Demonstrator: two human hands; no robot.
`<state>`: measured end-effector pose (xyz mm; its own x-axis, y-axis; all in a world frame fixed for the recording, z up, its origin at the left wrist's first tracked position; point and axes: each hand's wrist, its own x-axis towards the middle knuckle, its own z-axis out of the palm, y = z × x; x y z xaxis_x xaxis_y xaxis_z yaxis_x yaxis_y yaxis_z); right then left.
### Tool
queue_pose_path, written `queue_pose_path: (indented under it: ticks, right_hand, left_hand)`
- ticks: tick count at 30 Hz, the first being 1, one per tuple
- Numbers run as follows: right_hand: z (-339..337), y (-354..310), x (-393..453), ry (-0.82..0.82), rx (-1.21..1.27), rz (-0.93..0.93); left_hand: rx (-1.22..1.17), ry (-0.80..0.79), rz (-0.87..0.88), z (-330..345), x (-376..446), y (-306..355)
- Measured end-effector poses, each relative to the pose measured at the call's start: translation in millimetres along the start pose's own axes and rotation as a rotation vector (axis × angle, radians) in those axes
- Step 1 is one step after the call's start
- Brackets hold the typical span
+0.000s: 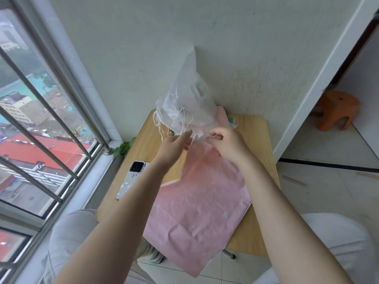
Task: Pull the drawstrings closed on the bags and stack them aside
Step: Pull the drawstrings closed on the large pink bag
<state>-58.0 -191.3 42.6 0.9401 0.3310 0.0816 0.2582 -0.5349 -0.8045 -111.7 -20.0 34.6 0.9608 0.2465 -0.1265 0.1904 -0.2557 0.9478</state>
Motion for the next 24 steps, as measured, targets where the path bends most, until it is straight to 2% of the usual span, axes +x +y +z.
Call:
queue_pose_path:
  ticks: [2,4,9,12,14,17,20,24]
  right_hand:
    - [6.2,-9.4,-2.8,-0.009,-0.142,-0.107]
    - [13.2,-15.1,-3.7,-0.039,-0.231,-0.178]
    - [35.3,-13.7,-6.0,-0.07,-0.322,-0.178]
    - [52.3,-11.8,-6.2,-0.017,-0.37,-0.151]
    - [62.3,-13.4,-6.0,0.008,-0.382,-0.148]
    - [67.8,-12.8,-6.1,0.012,-0.367,-0.117]
    - [60.1,0.6,-4.6,-0.051,-0.505,-0.008]
    - [34.6,26.9,-0.8,-0.127,-0.615,0.174]
  left_hand:
    - [-0.071,-0.072,-0.032,0.6,5.6,11.0]
    - [-0.067,-0.067,-0.013,1.7,9.2,12.4]
    - [-0.242,0.103,0.104,-3.1,0.5,15.8]
    - [-0.233,0.024,0.114,-5.0,-10.1,16.0]
    - [-0.093,-0.023,0.096,-1.7,-13.9,8.5]
    - [0.428,0.058,0.112,0.7,-9.7,-14.6]
    - [0.864,0.085,0.111,-6.3,-3.5,-43.0]
    - [1.022,0.127,0.057,-14.1,2.4,-68.9]
